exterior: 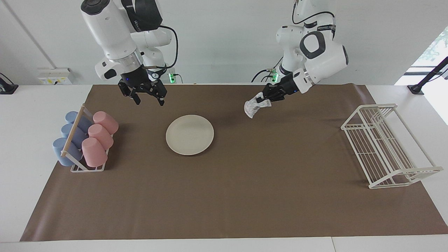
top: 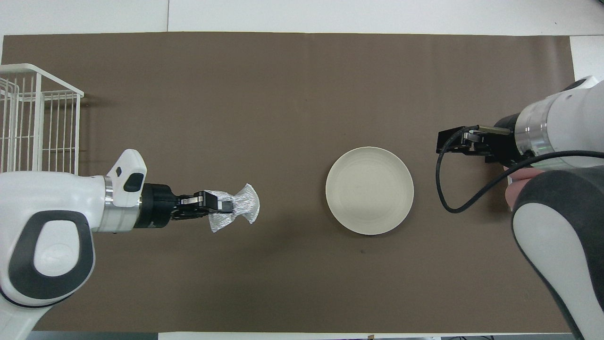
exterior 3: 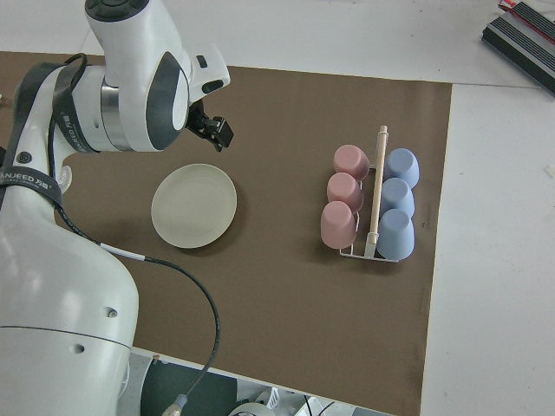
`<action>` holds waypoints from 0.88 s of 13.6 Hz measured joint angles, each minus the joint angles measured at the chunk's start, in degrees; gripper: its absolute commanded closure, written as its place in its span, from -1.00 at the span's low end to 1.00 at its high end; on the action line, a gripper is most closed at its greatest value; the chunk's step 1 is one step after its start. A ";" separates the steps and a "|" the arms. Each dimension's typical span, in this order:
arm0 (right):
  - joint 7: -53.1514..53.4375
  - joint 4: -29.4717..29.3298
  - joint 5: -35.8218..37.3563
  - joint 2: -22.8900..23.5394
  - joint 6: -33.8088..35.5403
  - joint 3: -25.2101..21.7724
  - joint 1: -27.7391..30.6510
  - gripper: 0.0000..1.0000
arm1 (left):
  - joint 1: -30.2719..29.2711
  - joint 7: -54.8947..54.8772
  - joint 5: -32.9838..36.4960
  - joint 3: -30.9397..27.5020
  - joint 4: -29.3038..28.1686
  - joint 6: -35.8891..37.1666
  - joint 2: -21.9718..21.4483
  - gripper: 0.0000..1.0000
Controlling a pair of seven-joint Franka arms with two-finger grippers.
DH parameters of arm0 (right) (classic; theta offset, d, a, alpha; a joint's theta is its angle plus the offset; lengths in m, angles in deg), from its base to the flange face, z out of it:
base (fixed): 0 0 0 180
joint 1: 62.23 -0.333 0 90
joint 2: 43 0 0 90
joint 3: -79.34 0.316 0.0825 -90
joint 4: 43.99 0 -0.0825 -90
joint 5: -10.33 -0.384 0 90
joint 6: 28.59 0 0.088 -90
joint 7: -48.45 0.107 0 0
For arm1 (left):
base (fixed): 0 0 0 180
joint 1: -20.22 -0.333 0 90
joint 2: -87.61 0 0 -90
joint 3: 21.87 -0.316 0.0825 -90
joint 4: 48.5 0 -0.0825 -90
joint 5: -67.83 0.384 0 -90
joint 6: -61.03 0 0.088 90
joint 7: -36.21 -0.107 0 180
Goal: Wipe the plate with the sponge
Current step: 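Pull the scrubber away with the left gripper while the right gripper retracts, then place the scrubber into the wire rack with the left gripper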
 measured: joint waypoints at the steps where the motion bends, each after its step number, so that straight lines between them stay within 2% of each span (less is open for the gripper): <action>1: -2.93 0.05 0.00 0.01 0.04 0.00 1.17 -1.00 | -3.42 0.07 3.63 -0.11 2.06 4.50 0.00 1.00; 3: -7.89 0.07 0.00 0.04 1.04 0.00 3.15 -1.00 | -8.12 0.13 10.57 -0.22 6.10 12.05 0.03 1.00; 6: -12.42 -0.85 3.08 0.14 4.71 -0.06 4.61 -1.00 | -11.38 0.55 21.87 -0.22 12.07 20.87 0.14 1.00; 8: -12.83 -3.10 5.82 0.63 7.32 0.21 4.47 -1.00 | -11.73 0.79 29.92 -0.10 15.68 24.35 0.51 1.00; 12: -12.83 -5.16 6.49 1.54 9.41 0.53 4.49 -1.00 | -11.57 2.83 47.19 1.37 21.77 28.41 1.46 1.00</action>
